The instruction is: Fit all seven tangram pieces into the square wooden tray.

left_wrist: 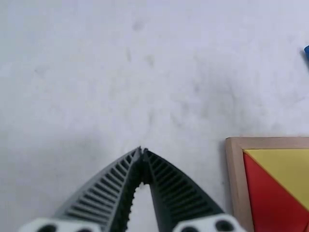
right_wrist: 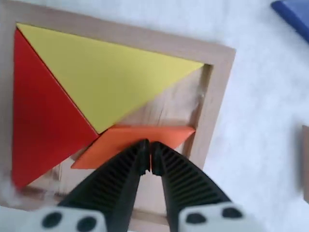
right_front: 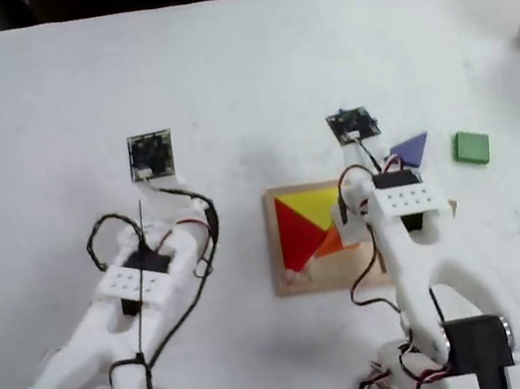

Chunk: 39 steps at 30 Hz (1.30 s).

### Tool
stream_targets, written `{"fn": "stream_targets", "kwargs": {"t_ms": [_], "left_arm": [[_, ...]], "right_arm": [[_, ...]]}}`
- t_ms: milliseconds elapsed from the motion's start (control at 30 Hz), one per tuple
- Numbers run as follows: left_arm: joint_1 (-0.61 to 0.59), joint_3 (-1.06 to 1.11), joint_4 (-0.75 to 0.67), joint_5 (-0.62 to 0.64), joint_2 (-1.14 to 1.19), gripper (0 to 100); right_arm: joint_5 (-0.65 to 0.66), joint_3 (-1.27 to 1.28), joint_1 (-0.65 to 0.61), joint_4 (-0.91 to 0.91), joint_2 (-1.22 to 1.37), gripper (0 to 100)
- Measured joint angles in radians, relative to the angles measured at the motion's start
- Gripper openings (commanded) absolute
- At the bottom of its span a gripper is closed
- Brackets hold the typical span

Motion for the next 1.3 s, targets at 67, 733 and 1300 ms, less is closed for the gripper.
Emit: {"fn": "stream_targets", "kwargs": {"t_ms": [67,733,1300], "left_arm": [[0.0,0.0,0.0,0.0,0.0,2],[0.0,0.0,0.0,0.0,0.0,2],[0.0,0.0,0.0,0.0,0.0,2]], "right_arm": [[0.003,-0.009,0.002,-0.002,0.014,1.8],[0.012,-0.025,-0.149,0.186,0.014,1.7],[0.032,0.003,-0.083,0.201,-0.104,1.7]]}}
